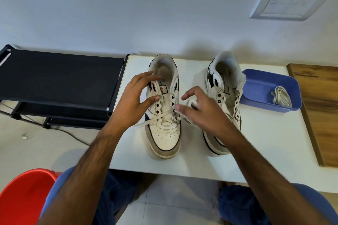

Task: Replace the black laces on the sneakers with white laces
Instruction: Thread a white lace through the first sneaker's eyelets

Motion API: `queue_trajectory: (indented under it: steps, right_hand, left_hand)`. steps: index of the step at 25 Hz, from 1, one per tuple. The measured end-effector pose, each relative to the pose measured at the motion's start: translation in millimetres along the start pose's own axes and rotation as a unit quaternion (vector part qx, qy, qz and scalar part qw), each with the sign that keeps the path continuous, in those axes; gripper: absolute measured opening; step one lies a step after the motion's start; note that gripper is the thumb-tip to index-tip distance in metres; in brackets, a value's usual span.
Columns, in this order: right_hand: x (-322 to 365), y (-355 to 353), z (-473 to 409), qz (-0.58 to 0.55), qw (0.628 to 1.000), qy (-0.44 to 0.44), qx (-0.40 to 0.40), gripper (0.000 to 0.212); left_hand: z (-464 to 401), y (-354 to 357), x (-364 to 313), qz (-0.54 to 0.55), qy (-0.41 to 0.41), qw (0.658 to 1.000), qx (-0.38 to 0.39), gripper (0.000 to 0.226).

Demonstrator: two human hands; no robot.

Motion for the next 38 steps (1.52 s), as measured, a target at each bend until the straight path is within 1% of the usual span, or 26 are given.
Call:
queue_trajectory:
  steps: [1,3,7,8,10,11,12,13,14,15,16,17,18,19,20,22,25,27,29,30,31,32,33,34,35,38]
  right_hand:
    - [-0.4,7.9,-1.5,0.056,0.998,0.003,0.019,0.024]
    - [-0.9,11.1,-5.2,0.112,0.994,0.004,0.013,0.020]
    - [-0.5,9.0,-7.1,0.127,0.992,-0.025,0.003,0.010]
    - [-1.3,8.1,-7.2,0.082,0.996,-0.038,0.004,0.008]
    - [3.9,2.5,-4.7,-0.107,0.989,-0.101,-0.010,0.007]
    - [6.9,-6.3,-1.8,-0.217,0.964,-0.147,-0.046,0.006]
    - [5.6,-16.4,0.2,-0.340,0.919,-0.182,-0.082,0.007]
    - [2.9,-22.2,1.4,-0.461,0.858,-0.202,-0.100,0.009]
    - [-2.3,-22.2,-0.1,-0.540,0.811,-0.197,-0.105,0.011]
    - [-6.2,-19.5,-1.2,-0.554,0.808,-0.169,-0.110,0.012]
    - [-9.9,-16.7,-2.1,-0.489,0.856,-0.119,-0.119,0.012]
    - [-10.9,-14.2,-2.0,-0.362,0.922,-0.063,-0.121,0.010]
    - [-8.9,-10.6,-1.7,-0.222,0.969,-0.026,-0.105,0.014]
    - [-3.6,-5.0,-1.8,-0.107,0.991,-0.013,-0.075,0.022]
    - [0.8,2.2,-2.8,-0.023,0.999,-0.011,-0.034,0.029]
    - [0.7,11.4,-5.1,0.060,0.998,0.009,0.015,0.033]
    - [0.0,16.6,-6.2,0.111,0.994,-0.006,0.020,0.019]
    - [2.6,13.3,-6.6,0.071,0.996,-0.047,0.013,0.010]
    - [5.1,3.2,-4.6,-0.096,0.991,-0.095,-0.002,0.008]
    - [5.9,-4.4,-2.8,-0.215,0.968,-0.129,-0.024,0.007]
    - [4.6,-12.1,-1.5,-0.343,0.924,-0.161,-0.050,0.007]
    - [1.3,-15.4,-1.3,-0.460,0.867,-0.180,-0.067,0.006]
    - [-1.5,-13.5,-2.6,-0.546,0.814,-0.186,-0.072,0.007]
    - [-4.0,-8.4,-4.8,-0.586,0.789,-0.173,-0.068,0.008]
    - [-4.8,-2.5,-6.6,-0.579,0.800,-0.148,-0.058,0.011]
    - [-0.7,5.2,-8.2,-0.428,0.898,-0.089,-0.041,0.011]
  left_hand:
    - [-0.3,0.0,0.4,-0.001,0.000,1.000,0.001,0.053]
    - [-1.1,0.5,0.4,-0.003,-0.001,1.000,0.001,0.053]
    - [-0.9,1.2,0.8,-0.005,-0.006,1.000,-0.005,0.056]
    - [-1.2,1.3,1.1,-0.006,-0.008,1.000,-0.005,0.057]
    - [-1.7,2.1,1.6,-0.009,-0.010,1.000,-0.004,0.059]
    - [-1.6,2.3,1.6,-0.009,-0.010,1.000,-0.004,0.059]
    - [-1.6,2.5,1.7,-0.008,-0.008,1.000,-0.003,0.059]
    - [-1.5,2.8,2.0,-0.008,-0.006,1.000,-0.002,0.059]
    - [-1.4,3.0,2.6,-0.008,-0.004,1.000,-0.002,0.058]
    - [-1.4,3.0,3.3,-0.009,-0.003,1.000,-0.003,0.058]
    - [-1.6,3.0,3.9,-0.010,-0.003,1.000,-0.002,0.058]
    - [-1.9,3.1,4.3,-0.010,-0.004,1.000,-0.001,0.058]
    - [-2.1,3.2,4.5,-0.011,-0.005,1.000,-0.001,0.059]
    - [-2.3,3.3,4.7,-0.011,-0.006,1.000,-0.002,0.059]
    - [-2.3,3.0,4.8,-0.012,-0.006,1.000,-0.003,0.059]
    - [-2.1,3.3,3.8,-0.012,-0.004,1.000,-0.004,0.060]
    - [-1.5,4.2,3.0,-0.015,-0.001,1.000,0.001,0.066]
    - [-0.7,4.5,2.7,-0.013,-0.004,1.000,0.005,0.070]
    - [-1.2,4.4,2.1,-0.011,-0.006,1.000,0.006,0.071]
    - [-1.1,4.3,1.9,-0.010,-0.005,1.000,0.006,0.071]
    - [-0.6,4.3,1.5,-0.008,-0.004,1.000,0.005,0.071]
    - [-0.1,4.4,1.1,-0.008,-0.003,1.000,0.004,0.072]
    - [0.3,4.2,0.8,-0.012,-0.003,1.000,0.004,0.073]
    - [0.3,3.8,0.7,-0.017,-0.003,1.000,0.005,0.075]
    - [0.5,3.6,0.3,-0.021,-0.003,1.000,0.006,0.076]
    - [0.8,3.8,-1.1,-0.026,-0.003,1.000,-0.009,0.074]
Point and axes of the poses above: each hand's wrist, its own z-axis away from the middle knuckle, its own y-axis out of the palm, x = y × z, the point moved 7 cm from there along -z, towards the middle knuckle, and after that the axes turned 15 degrees about x, right-handed, at the moved point
